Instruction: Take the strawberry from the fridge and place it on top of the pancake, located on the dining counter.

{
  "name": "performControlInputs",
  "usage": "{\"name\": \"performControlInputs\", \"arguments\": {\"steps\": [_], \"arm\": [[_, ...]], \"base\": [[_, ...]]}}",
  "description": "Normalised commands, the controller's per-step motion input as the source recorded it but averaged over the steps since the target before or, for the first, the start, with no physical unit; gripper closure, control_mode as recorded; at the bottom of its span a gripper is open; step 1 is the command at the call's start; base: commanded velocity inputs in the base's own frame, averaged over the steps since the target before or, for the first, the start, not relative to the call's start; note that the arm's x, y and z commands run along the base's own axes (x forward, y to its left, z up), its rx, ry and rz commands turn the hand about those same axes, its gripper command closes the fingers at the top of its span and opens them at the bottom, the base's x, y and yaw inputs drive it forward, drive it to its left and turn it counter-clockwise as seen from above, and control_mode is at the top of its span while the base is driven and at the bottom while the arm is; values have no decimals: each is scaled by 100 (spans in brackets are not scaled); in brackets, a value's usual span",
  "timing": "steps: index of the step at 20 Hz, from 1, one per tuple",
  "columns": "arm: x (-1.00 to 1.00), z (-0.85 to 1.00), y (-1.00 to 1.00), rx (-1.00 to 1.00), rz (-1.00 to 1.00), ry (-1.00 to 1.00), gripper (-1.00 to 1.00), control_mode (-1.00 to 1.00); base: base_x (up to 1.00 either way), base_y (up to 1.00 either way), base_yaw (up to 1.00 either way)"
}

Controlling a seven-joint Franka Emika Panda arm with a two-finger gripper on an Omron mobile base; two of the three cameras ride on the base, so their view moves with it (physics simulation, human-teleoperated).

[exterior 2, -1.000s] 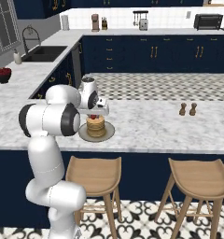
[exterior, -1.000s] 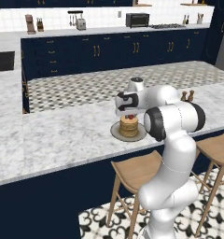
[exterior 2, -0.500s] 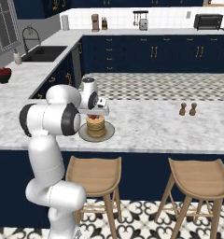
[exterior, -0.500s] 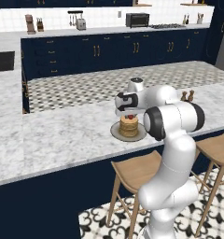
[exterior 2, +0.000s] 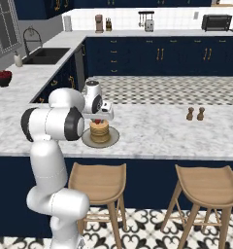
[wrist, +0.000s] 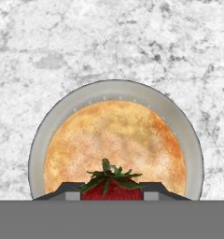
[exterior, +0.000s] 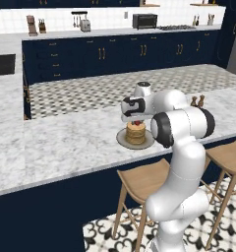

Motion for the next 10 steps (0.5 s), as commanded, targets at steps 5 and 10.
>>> {"name": "performControlInputs", "arguments": {"steps": [5,10], "arm": [[0,0,0,0,0,0,-100,-100],[0,0,0,0,0,0,-100,-100]], "base": [[0,0,0],[0,0,0]]}}
